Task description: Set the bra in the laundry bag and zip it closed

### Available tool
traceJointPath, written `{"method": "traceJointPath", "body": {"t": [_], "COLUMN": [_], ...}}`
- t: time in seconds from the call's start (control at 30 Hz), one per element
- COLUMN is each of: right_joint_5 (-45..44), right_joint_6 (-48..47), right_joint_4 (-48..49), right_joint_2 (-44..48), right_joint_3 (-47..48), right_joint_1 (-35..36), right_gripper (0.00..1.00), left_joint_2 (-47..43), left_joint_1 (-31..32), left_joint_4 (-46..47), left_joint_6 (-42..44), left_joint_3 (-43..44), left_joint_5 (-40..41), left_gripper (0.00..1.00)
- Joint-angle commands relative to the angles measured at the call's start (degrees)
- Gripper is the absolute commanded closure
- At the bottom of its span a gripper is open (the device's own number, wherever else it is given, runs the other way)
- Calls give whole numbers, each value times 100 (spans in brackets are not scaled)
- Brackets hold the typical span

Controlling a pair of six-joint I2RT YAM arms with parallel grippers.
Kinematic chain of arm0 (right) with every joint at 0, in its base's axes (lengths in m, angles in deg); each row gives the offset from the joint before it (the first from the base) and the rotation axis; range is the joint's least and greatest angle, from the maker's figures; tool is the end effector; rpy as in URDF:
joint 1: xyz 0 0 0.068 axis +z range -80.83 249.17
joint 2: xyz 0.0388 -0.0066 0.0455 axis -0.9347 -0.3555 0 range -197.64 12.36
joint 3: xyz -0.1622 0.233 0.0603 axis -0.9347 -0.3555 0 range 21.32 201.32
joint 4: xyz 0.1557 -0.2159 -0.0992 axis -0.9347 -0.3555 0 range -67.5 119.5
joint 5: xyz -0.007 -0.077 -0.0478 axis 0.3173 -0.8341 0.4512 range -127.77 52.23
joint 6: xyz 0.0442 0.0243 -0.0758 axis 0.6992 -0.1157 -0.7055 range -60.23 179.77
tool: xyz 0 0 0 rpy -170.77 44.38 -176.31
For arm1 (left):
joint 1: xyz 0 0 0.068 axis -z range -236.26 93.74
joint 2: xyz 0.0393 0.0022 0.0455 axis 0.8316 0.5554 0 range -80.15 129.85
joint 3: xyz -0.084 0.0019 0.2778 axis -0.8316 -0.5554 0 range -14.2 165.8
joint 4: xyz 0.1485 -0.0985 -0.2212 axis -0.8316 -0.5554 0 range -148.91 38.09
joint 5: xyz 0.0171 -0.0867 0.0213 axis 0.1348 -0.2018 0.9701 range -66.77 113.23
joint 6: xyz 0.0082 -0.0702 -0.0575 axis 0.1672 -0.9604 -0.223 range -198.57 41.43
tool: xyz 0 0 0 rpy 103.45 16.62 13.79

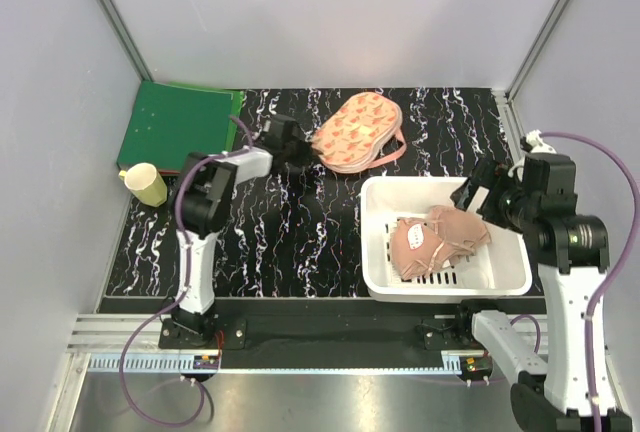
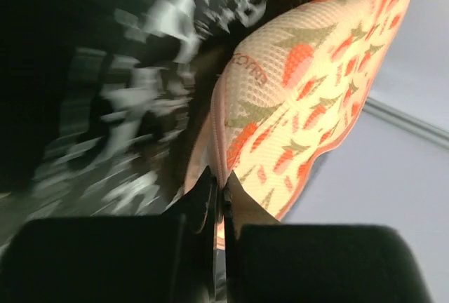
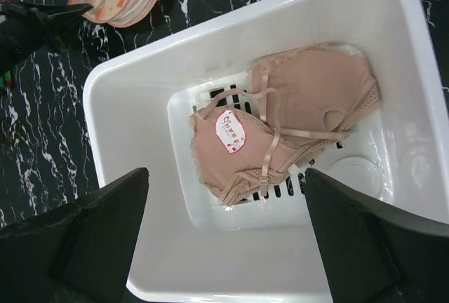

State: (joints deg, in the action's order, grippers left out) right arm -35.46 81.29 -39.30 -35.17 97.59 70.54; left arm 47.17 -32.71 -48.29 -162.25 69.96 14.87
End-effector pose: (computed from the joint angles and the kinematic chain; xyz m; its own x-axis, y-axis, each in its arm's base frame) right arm 0.1554 0.0070 0.4034 -0.6185 0.3519 -0.7026 0.1852 0.9342 0.3049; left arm 0.4971 -0.2297 0.0989 -0.5593 -0.8289 0.0070 -0.5253 0.3478 -0.7766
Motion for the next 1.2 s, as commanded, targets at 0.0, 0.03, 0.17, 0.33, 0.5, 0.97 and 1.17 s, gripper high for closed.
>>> {"method": "traceJointPath", "body": {"t": [0.0, 0.03, 0.17, 0.33, 0.5, 0.97, 1.17], "right_joint_5": [910, 1034, 1526, 1405, 1105, -35, -844], "right_joint_6": [-429, -438, -245, -122, 326, 2146, 2603], "right_joint_4": [322, 462, 893, 1140, 1551, 2810, 2415], "right_joint_2": [-476, -625, -880, -1548, -2496, -4721, -5582], "right_joint_3": [81, 55, -59, 63, 651, 1434, 1557], "right_joint_1": [-13, 4, 311, 1145, 2593, 4714, 4724], "right_gripper": [0, 0, 1, 0, 1, 0, 0], "left_joint_2": [-1841, -2087, -3386, -4978, -7044, -9919, -10605], "left_joint_1": [-517, -692, -1036, -1028, -1045, -1098, -1098], "left_joint_4": [-344, -344, -774, -1573, -2197, -2664, -2708], "left_joint_6": [1818, 1959, 2864, 3516, 3069, 960, -59], "left_joint_3": [-995, -1564, -2596, -3773, -5222, -6798, -7167], "left_joint_5": [379, 370, -235, -719, -913, -1186, -1045], "left_gripper": [100, 100, 100, 100, 100, 100, 100]}}
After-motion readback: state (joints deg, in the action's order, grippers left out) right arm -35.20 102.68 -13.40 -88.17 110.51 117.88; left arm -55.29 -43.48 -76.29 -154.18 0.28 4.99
